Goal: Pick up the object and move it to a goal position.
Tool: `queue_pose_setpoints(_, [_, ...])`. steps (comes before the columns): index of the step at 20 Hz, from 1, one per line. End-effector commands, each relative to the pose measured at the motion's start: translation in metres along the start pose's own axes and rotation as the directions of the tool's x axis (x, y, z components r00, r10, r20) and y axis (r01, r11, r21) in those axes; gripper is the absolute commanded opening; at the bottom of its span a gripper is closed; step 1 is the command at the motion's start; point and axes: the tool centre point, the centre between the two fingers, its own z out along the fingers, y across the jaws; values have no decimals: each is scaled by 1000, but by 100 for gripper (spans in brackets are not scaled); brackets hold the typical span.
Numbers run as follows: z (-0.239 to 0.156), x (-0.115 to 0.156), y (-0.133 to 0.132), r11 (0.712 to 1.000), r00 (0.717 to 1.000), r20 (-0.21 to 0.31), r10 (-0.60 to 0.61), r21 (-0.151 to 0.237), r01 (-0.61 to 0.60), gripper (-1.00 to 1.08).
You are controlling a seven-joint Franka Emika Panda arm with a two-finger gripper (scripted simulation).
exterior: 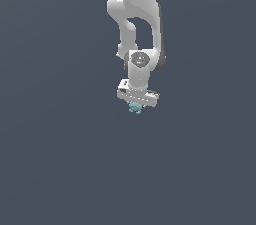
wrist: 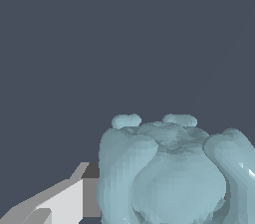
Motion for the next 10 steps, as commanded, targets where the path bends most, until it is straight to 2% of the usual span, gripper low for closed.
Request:
queue_pose_setpoints(1, [-3,6,1,1000,1000,-1,0,0,0,-100])
queue_pose_setpoints(10, [-27,49,8,1000,1000,-1,0,0,0,-100])
